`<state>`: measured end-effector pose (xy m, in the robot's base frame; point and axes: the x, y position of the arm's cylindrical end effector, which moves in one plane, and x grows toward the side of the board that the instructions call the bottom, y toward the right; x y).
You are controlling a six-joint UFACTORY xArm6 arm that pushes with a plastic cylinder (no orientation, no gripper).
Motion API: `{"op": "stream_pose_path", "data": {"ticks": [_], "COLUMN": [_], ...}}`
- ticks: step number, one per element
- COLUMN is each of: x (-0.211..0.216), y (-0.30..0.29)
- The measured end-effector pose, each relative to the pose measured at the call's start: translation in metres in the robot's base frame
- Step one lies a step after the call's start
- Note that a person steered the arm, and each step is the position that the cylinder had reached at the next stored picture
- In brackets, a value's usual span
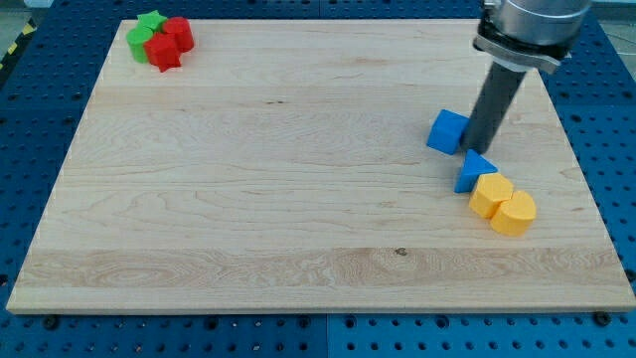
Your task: Move the blue cube to the right of the red circle
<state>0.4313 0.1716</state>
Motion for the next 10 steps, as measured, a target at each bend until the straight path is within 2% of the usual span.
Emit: {"op": "stream_pose_path", "data": {"ticks": [1,3,6,8,10], "x": [-0.018,-0.02,-0.073,-0.085,-0.116], "y": [-0.018,-0.064,-0.132,-0.177,-0.225]}}
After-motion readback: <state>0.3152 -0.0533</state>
